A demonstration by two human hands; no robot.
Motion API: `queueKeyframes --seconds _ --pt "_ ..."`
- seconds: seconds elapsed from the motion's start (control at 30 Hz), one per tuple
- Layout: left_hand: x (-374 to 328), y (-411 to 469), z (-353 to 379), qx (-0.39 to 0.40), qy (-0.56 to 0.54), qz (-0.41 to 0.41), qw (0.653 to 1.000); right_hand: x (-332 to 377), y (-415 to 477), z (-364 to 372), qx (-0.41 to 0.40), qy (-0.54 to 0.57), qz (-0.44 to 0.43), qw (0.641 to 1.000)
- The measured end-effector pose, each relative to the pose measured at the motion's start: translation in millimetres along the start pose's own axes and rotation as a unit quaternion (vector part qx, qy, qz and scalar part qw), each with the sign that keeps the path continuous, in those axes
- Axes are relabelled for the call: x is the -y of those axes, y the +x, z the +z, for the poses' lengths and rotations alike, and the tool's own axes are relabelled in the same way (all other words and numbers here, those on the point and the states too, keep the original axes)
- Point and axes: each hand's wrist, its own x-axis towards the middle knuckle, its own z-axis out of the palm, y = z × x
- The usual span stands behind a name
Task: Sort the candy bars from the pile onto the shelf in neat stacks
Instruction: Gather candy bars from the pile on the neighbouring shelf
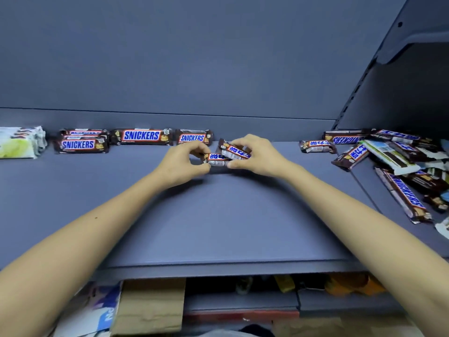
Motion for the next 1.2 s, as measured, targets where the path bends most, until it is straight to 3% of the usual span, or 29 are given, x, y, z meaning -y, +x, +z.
queueKeyframes --seconds 0.27,0.5,0.63,0.83,0.97,1.2 --pt "20.3 -35.9 -22.1 0.021 0.012 -0.021 1.000 29.4 2.1 24.6 0.009 0.134 0.007 0.991" --pt "29.7 -41.2 -30.3 0.062 0.031 -0.021 0.997 48.1 -1.9 27.9 0.008 0.338 0.078 0.938" --pt "19.8 -37.6 -29.3 0.019 -0.042 -0.050 0.998 53.4 -0.1 28.7 0.007 0.403 0.108 0.909" --pt "1.8 -33.8 -23.9 -0.010 -0.230 -0.100 0.968 53.6 -2.6 31.2 0.016 0.424 0.123 0.897" --pt "-2.6 -31.9 -23.3 -0.055 -0.261 -0.104 0.958 56.7 -3.3 31.9 0.029 0.422 0.111 0.899" --pt "-10.5 -23.5 -35.1 -0.107 -0.272 -0.081 0.953 59.7 -3.7 36.3 0.052 0.315 0.047 0.946"
